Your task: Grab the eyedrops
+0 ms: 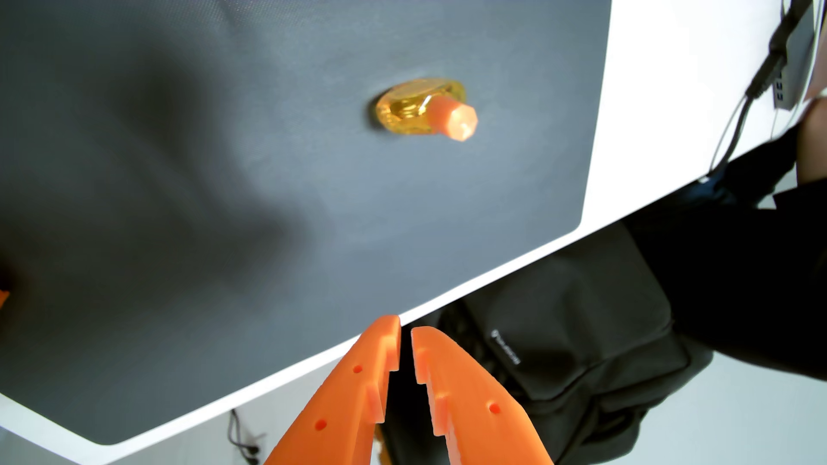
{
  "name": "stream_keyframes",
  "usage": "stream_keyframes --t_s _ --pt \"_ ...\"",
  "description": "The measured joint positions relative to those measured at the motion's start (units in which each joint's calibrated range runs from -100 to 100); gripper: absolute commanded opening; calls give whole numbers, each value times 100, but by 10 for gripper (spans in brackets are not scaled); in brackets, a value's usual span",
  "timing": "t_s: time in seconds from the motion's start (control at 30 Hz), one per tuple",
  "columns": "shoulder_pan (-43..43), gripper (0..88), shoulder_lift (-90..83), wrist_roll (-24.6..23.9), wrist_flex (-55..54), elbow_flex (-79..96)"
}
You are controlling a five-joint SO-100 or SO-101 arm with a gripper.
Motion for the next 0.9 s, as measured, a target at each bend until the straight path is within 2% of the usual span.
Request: stream_keyframes --t_s 0.07,0.27,0.53,0.63,0.9 --pt "-15 18 314 157 -52 -181" --pt "-7 111 1662 701 270 -1282" --pt "-375 123 2883 1711 1168 -2962" --pt "-427 126 3179 2040 1203 -3260" --pt "-165 218 3925 2658 1447 -3630"
